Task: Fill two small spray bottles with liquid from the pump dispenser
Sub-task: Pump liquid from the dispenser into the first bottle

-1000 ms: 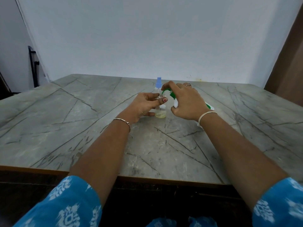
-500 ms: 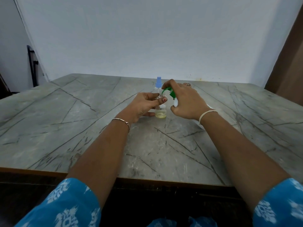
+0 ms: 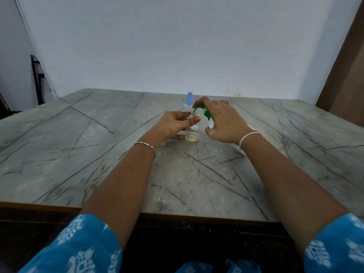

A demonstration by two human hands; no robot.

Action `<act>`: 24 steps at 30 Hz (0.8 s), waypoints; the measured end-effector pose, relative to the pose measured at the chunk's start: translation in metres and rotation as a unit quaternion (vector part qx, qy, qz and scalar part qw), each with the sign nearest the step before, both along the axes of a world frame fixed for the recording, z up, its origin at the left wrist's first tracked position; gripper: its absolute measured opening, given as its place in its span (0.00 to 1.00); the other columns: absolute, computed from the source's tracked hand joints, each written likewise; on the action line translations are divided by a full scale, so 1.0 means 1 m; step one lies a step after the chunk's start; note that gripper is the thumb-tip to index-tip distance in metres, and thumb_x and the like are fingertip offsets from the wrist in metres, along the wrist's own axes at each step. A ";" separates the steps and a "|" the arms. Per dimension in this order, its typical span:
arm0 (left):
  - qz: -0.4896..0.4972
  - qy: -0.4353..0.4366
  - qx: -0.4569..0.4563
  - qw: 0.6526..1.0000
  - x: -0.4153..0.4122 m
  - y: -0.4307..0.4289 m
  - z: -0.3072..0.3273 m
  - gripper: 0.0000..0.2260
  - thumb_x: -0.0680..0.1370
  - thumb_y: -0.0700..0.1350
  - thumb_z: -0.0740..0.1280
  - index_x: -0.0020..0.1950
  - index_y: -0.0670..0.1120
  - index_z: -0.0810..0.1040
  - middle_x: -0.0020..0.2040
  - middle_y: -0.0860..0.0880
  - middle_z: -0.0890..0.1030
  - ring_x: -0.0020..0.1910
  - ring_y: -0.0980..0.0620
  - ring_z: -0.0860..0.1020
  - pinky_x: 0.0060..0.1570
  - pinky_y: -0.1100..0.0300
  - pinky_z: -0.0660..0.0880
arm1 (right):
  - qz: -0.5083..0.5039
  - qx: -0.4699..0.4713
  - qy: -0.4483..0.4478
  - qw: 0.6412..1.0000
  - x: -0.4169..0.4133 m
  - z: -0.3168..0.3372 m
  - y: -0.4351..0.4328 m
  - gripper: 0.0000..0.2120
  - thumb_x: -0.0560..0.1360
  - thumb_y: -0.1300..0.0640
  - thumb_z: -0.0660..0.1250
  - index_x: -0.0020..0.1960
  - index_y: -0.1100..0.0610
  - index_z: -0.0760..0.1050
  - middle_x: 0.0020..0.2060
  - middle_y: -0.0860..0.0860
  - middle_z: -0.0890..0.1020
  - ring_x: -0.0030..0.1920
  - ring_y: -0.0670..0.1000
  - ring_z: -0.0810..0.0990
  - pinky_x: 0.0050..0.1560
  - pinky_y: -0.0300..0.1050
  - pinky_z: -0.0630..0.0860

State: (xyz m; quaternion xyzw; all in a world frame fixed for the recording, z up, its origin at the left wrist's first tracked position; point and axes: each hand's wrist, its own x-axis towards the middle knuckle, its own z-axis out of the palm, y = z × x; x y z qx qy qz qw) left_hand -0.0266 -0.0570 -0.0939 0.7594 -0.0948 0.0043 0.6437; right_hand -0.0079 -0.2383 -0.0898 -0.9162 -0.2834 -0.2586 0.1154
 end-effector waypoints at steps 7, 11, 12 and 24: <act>0.007 -0.001 0.006 1.000 0.003 0.001 -0.002 0.14 0.72 0.51 0.73 0.56 0.49 0.81 0.42 0.52 0.84 0.45 0.56 0.81 0.43 0.60 0.80 | 0.005 0.004 -0.005 1.000 -0.002 0.001 0.001 0.32 0.64 0.55 0.64 0.66 0.43 0.61 0.45 0.51 0.77 0.45 0.56 0.73 0.48 0.55 0.76; 0.000 -0.002 0.003 1.000 0.001 0.000 -0.002 0.13 0.72 0.51 0.73 0.55 0.49 0.82 0.42 0.52 0.84 0.43 0.57 0.80 0.38 0.62 0.79 | -0.001 -0.012 -0.008 1.000 -0.004 0.000 -0.004 0.37 0.66 0.57 0.65 0.72 0.40 0.58 0.38 0.50 0.71 0.42 0.55 0.71 0.45 0.51 0.74; 0.001 -0.003 0.002 1.000 0.001 0.000 -0.002 0.12 0.73 0.51 0.73 0.54 0.49 0.81 0.42 0.52 0.84 0.43 0.57 0.80 0.37 0.63 0.79 | -0.002 -0.014 -0.011 1.000 -0.005 0.000 -0.003 0.38 0.66 0.57 0.65 0.73 0.39 0.58 0.37 0.50 0.70 0.41 0.55 0.71 0.44 0.51 0.74; 0.008 0.000 0.007 1.000 0.003 0.001 -0.002 0.18 0.72 0.52 0.73 0.60 0.47 0.80 0.45 0.53 0.84 0.46 0.56 0.80 0.46 0.59 0.80 | -0.019 -0.015 -0.027 0.999 -0.008 0.002 0.005 0.29 0.67 0.56 0.68 0.65 0.45 0.63 0.45 0.50 0.75 0.48 0.56 0.73 0.49 0.54 0.74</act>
